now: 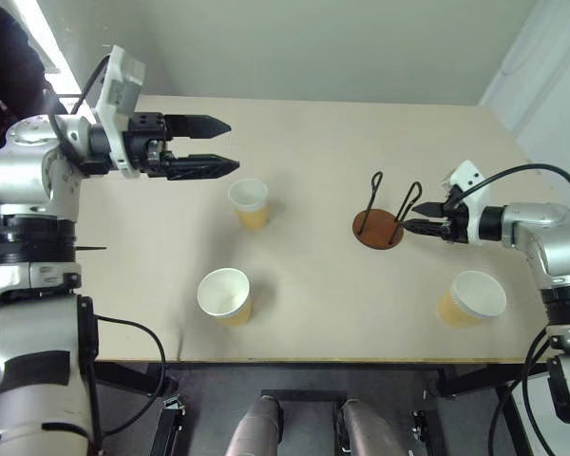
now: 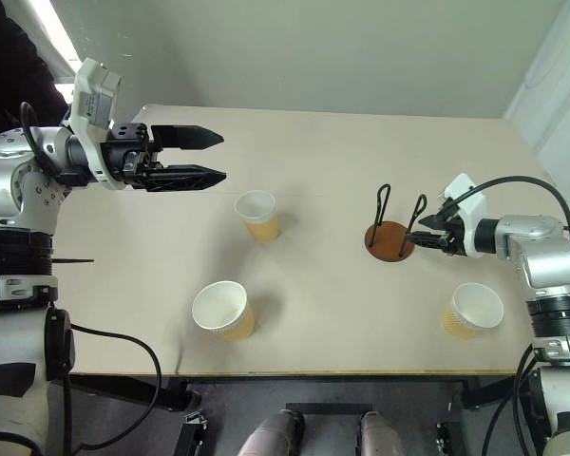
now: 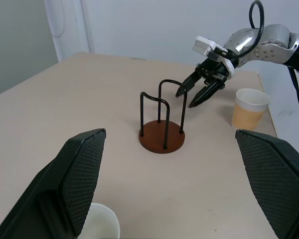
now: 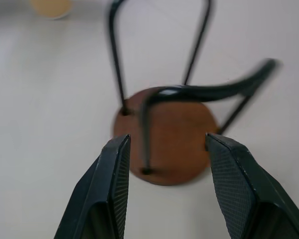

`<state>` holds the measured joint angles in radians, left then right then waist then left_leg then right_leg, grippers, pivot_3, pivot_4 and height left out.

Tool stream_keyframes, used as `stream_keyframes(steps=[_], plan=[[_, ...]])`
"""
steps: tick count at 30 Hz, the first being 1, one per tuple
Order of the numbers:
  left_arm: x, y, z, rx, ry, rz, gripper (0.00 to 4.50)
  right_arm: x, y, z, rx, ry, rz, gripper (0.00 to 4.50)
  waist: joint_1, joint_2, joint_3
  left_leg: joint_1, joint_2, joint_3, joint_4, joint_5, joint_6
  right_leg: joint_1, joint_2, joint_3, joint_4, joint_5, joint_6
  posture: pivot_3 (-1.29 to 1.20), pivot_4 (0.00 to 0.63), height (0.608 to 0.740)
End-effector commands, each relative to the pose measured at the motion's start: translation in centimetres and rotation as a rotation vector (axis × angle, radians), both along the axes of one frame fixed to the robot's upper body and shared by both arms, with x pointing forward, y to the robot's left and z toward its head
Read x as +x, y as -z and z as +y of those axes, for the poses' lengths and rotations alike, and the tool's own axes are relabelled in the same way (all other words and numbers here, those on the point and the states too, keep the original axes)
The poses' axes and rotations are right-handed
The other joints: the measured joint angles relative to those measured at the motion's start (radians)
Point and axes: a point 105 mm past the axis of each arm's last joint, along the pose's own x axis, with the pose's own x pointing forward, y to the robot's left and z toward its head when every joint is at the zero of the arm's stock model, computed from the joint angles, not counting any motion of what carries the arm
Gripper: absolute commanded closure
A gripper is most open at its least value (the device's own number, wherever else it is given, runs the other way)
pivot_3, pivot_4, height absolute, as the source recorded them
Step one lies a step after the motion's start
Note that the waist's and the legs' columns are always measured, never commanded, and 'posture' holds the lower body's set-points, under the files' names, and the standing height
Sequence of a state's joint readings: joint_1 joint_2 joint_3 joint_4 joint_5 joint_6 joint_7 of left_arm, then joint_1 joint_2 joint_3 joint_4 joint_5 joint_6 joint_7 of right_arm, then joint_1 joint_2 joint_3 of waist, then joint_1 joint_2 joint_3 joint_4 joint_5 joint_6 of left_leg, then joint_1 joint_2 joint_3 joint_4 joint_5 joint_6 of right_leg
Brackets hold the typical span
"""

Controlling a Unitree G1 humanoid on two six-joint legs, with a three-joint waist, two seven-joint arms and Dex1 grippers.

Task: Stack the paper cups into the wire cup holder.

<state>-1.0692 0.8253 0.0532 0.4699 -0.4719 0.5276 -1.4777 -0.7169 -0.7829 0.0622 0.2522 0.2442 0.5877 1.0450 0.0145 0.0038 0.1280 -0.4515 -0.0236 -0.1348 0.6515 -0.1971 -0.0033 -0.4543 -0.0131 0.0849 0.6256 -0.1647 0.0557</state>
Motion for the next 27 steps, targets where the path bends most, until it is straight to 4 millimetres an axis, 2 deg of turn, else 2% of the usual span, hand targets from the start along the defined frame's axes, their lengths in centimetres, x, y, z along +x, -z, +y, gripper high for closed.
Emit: stream_keyframes(steps=[1, 8, 15, 19, 23, 27], plan=[[-0.4, -1.1, 0.1, -0.001, 0.000, -0.046, 0.00, -0.3, -1.6, 1.1, -0.002, -0.068, -0.039, 2.17, 0.000, 0.000, 0.000, 0.000, 0.000, 0.000, 0.000, 0.000, 0.000, 0.000, 0.000, 0.000, 0.000, 0.000, 0.000, 0.00, 0.150, 0.740], [-0.4, -1.1, 0.2, -0.006, -0.006, -0.043, 0.00, 0.5, -2.2, 1.7, 0.015, -0.051, -0.072, 2.17, -0.002, 0.000, 0.000, 0.000, 0.000, 0.000, 0.000, 0.000, 0.000, 0.000, 0.000, 0.000, 0.001, 0.000, -0.002, 0.00, 0.150, 0.740], [-0.3, -1.1, 0.3, -0.006, -0.012, -0.041, 0.00, 0.6, -1.7, 2.7, 0.013, -0.068, -0.071, 2.17, -0.002, 0.000, 0.000, 0.000, 0.000, 0.000, 0.001, 0.000, 0.000, -0.001, 0.000, 0.000, 0.001, 0.000, -0.002, 0.00, 0.150, 0.740], [-0.2, -1.1, 0.3, -0.005, -0.015, -0.040, 0.00, 0.6, -1.5, 2.5, -0.004, -0.062, -0.074, 3.00, -0.001, 0.000, 0.000, 0.000, 0.000, 0.000, 0.001, 0.000, 0.000, -0.001, 0.000, 0.000, 0.001, 0.000, -0.002, 0.00, 0.150, 0.740], [-0.2, -1.1, 0.4, -0.002, -0.017, -0.038, 0.00, 0.5, -1.5, 2.5, -0.003, -0.065, -0.067, 4.47, -0.002, 0.000, 0.000, 0.000, 0.000, 0.000, 0.001, 0.000, 0.000, -0.001, 0.000, 0.000, 0.001, 0.000, -0.002, 0.00, 0.150, 0.740], [-0.3, -1.0, 0.5, 0.009, -0.015, -0.028, 0.00, -0.1, -1.7, 2.7, -0.019, -0.108, -0.060, 4.47, -0.002, 0.000, 0.000, 0.000, 0.000, 0.000, 0.001, 0.000, 0.000, -0.001, 0.000, 0.000, 0.001, 0.000, -0.002, 0.00, 0.150, 0.740]])
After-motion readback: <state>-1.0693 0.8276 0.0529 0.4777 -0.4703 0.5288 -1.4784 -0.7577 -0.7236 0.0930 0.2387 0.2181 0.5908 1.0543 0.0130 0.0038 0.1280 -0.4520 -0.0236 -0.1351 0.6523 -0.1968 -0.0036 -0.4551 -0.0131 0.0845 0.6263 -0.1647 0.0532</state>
